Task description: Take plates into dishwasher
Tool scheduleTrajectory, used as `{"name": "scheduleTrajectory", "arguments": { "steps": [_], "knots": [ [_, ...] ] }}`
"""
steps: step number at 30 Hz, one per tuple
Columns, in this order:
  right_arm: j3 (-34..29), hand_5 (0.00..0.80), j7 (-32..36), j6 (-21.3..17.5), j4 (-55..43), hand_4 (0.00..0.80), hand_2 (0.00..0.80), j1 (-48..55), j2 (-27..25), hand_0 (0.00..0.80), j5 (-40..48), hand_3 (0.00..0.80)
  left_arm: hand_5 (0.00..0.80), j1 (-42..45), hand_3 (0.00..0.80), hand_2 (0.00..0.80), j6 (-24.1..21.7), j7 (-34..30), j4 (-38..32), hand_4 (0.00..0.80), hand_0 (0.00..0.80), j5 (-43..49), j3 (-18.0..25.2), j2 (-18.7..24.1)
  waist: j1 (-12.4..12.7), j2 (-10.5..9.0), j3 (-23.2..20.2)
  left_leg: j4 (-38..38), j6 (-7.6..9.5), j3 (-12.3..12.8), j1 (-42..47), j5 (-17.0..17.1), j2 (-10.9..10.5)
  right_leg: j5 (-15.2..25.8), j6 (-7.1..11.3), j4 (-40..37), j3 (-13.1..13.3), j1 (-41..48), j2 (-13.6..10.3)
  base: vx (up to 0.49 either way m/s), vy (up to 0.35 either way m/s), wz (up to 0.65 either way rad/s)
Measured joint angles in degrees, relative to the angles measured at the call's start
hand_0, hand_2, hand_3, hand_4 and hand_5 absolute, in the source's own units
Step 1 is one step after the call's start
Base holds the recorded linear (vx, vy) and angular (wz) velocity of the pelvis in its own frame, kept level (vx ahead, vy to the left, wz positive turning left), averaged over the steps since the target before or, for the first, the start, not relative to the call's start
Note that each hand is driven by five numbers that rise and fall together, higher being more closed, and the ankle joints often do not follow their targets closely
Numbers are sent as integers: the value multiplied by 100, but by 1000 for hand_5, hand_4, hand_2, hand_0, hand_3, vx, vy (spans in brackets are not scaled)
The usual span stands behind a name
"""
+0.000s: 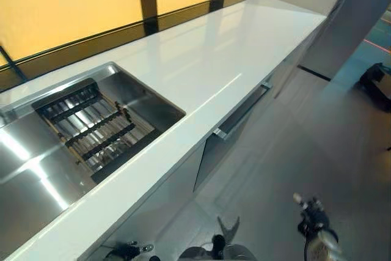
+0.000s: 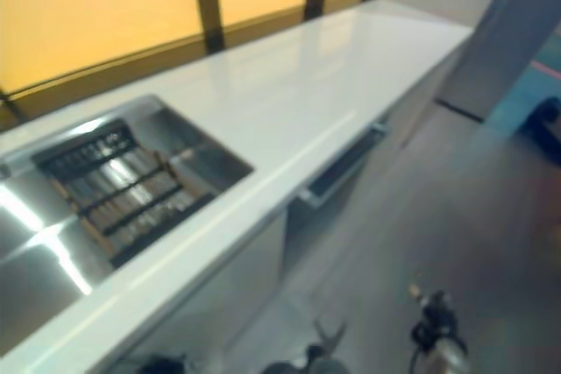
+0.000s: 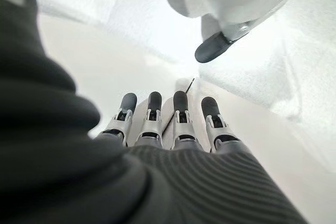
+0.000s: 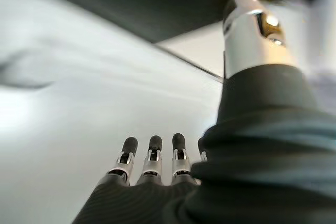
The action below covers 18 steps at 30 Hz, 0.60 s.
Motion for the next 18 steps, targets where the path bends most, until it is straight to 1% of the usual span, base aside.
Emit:
{"name": "scheduleTrajectory", "arguments": {
  "steps": [1,2,3,4,5,6,7,8,9,10,11,13,14,15,16,17,18],
  "knots": [
    [124,0,107,-5,136,0,0,4,72,0,-269,0,0,12,0,0,1,-3,34,0,0,4,-13,94,17,-58,-59,-11,1,-218,-93,5,17,-15,1,-137,112,75,-2,-23,-294,61],
    [243,0,219,-9,296,0,0,8,109,0,-518,0,0,-24,0,0,3,-5,99,0,0,15,-25,149,23,-85,-77,-7,-8,-450,-194,11,-8,-18,8,-249,175,114,97,-31,-344,42],
    [371,0,350,-10,457,0,0,-94,102,0,-716,0,0,-70,0,0,5,-19,148,0,0,35,-60,157,134,-39,-59,53,4,-667,-289,15,13,-24,14,-322,186,87,154,-39,-339,33],
    [507,0,506,-6,606,0,0,-259,63,0,-892,0,0,-92,0,0,1,-30,205,0,0,152,-68,114,150,70,-46,101,-53,-855,-452,52,146,-96,62,-354,212,114,196,-53,-334,33],
    [619,0,563,-5,662,0,0,-322,59,0,-958,0,0,-116,0,0,3,-36,260,0,0,204,-88,97,143,102,-47,107,-88,-952,-485,69,162,-129,69,-361,262,157,218,-87,-362,82],
    [779,0,739,6,726,0,0,-274,92,0,-1105,0,0,-179,0,0,-2,-56,298,0,0,243,-131,88,111,106,-51,25,-94,-1057,-465,71,202,-250,-1,-413,319,334,256,-108,-394,96],
    [871,0,828,29,786,0,0,-270,133,0,-1172,0,0,-227,0,0,-5,-66,298,0,0,245,-146,114,141,43,-94,-18,-95,-1111,-452,69,221,-421,-160,-453,319,425,256,-129,-386,91],
    [953,0,910,48,843,0,0,-301,237,0,-1292,0,0,-221,0,0,-3,-83,301,0,0,245,-165,211,182,-94,-176,-20,-103,-1121,-507,75,178,-731,-369,-594,303,498,225,-151,-368,42],
    [1061,0,978,59,850,0,0,-323,295,0,-1386,0,0,-211,0,0,12,-113,316,0,0,245,-152,289,269,-201,-247,-25,-258,-1120,-543,190,161,-953,-228,-832,304,544,179,-183,-377,21],
    [1145,0,1064,92,885,0,0,-377,310,0,-1500,0,0,-190,0,0,16,-137,302,0,0,242,-138,285,333,-110,-234,-18,-324,-1174,-553,251,336,-903,-292,-925,207,619,367,-200,-398,20],
    [1274,0,1152,112,889,0,0,-431,304,0,-1624,0,0,-162,0,0,18,-163,303,0,0,230,-137,281,383,-3,-228,-18,-323,-1207,-584,252,470,-859,-356,-1022,107,686,492,-218,-386,26],
    [1419,0,1253,162,893,0,0,-390,274,0,-1704,0,0,-130,0,0,12,-182,253,0,0,213,-130,220,469,147,-241,29,-311,-1297,-696,256,641,-792,-469,-1105,-59,719,674,-241,-345,36],
    [1428,0,1271,217,892,0,0,-407,223,0,-1704,0,0,-111,0,0,4,-193,243,0,0,205,-122,129,532,274,-210,129,-247,-1355,-829,292,703,-773,-498,-1109,-123,701,745,-219,-258,27],
    [1430,0,1273,233,891,0,0,-408,194,0,-1705,0,0,-101,0,0,4,-196,243,0,0,201,-122,76,597,341,-190,173,-203,-1379,-871,313,723,-762,-512,-1112,-146,693,777,-229,-234,22],
    [1479,0,1273,286,892,0,0,-410,84,0,-1730,0,0,-63,0,0,5,-236,180,0,0,134,-119,-77,624,512,-103,257,-100,-1496,-974,322,735,-740,-539,-1128,-205,696,845,-222,-211,23],
    [1513,0,1276,307,891,0,0,-413,29,0,-1776,0,0,-25,0,0,1,-253,110,0,0,48,-81,-158,628,579,-65,267,-63,-1530,-1044,278,732,-743,-554,-1125,-239,697,819,-246,-220,41],
    [1514,0,1276,342,892,0,0,-408,0,0,-1778,0,0,9,0,0,-7,-287,47,0,0,-18,-81,-203,640,668,-3,275,56,-1519,-1125,156,719,-759,-593,-1087,-298,695,835,-244,-178,62]
  ]
}}
